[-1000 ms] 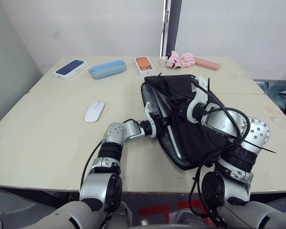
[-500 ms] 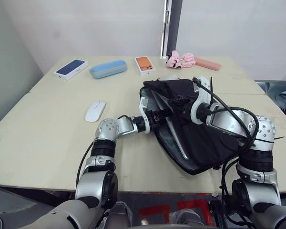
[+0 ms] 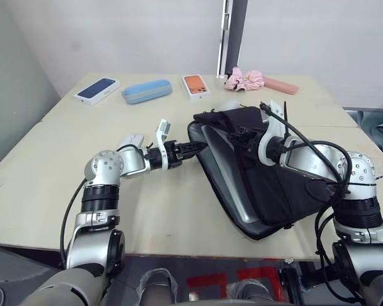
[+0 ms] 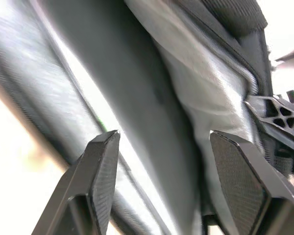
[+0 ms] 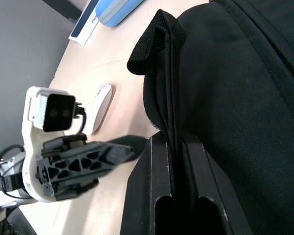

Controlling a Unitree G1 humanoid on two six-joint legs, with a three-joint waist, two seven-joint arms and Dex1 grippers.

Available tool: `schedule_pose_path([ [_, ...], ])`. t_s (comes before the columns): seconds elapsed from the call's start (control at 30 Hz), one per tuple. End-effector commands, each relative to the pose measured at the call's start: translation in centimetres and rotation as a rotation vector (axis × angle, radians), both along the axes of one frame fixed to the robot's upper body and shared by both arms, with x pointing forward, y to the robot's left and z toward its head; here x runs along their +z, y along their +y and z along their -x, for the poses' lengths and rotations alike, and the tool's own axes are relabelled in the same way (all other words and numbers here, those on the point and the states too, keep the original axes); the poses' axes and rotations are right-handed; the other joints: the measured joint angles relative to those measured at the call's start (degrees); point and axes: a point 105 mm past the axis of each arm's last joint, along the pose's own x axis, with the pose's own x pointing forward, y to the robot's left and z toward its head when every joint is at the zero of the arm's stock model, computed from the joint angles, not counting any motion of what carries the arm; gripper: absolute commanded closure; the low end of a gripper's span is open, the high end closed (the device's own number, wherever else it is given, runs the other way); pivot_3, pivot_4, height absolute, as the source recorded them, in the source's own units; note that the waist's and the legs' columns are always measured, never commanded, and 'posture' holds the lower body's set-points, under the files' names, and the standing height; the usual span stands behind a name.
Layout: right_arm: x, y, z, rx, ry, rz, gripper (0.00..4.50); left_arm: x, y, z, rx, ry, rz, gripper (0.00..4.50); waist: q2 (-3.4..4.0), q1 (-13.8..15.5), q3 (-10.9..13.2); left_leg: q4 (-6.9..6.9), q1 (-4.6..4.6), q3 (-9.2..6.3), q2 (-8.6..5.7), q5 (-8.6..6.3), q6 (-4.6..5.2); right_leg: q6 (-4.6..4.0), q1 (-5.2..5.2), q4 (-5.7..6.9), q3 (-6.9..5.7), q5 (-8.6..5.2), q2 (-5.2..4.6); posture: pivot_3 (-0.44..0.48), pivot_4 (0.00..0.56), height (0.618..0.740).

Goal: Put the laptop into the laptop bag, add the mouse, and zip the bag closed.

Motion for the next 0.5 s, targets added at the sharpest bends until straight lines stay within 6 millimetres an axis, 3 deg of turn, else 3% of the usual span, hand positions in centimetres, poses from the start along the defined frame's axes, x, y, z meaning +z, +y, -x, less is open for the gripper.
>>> schedule_pose_path([
  [0.03,1.2,-0.5,-0.2,-0.022,-0.029,-0.045,4.50,3.5,3.8,-1.2,0.110,-0.063,0.087,1.48,0.00,0.0,0.0,0.02,-0.04,-0.04,0.01,0.00,0.00,0.00,0.00,0.00,-0.04,0.00,0.01,0.000,0.150,0.740],
  [0.13,0.8,-0.6,-0.3,-0.020,-0.032,-0.023,4.50,5.0,6.5,-0.1,0.108,-0.095,0.128,1.48,0.01,-0.2,0.0,0.03,-0.10,-0.08,0.01,0.00,-0.01,-0.01,-0.01,-0.03,-0.09,-0.01,0.01,0.000,0.150,0.740],
  [0.27,-0.7,-0.8,-0.6,-0.006,-0.033,0.038,4.50,7.6,8.1,4.7,-0.059,-0.267,0.062,1.48,0.01,-0.2,0.0,-0.04,-0.21,-0.20,0.02,-0.01,-0.03,-0.09,-0.02,-0.14,-0.30,-0.06,0.00,0.000,0.150,0.740],
  [0.4,-1.3,-0.5,-1.2,0.011,-0.033,0.023,4.50,7.0,9.3,8.7,-0.169,-0.340,-0.101,1.48,0.02,0.0,0.0,-0.05,-0.24,-0.35,0.03,-0.01,-0.07,-0.22,0.02,-0.12,-0.49,-0.14,-0.03,0.000,0.150,0.740],
  [0.5,-1.6,0.0,-1.3,0.042,-0.033,-0.008,3.43,5.9,11.8,10.0,-0.146,-0.340,-0.225,1.43,0.05,-0.2,0.0,-0.05,-0.18,-0.36,0.05,0.00,-0.08,-0.75,0.06,-0.06,-0.48,-0.46,-0.03,0.000,0.150,0.740],
])
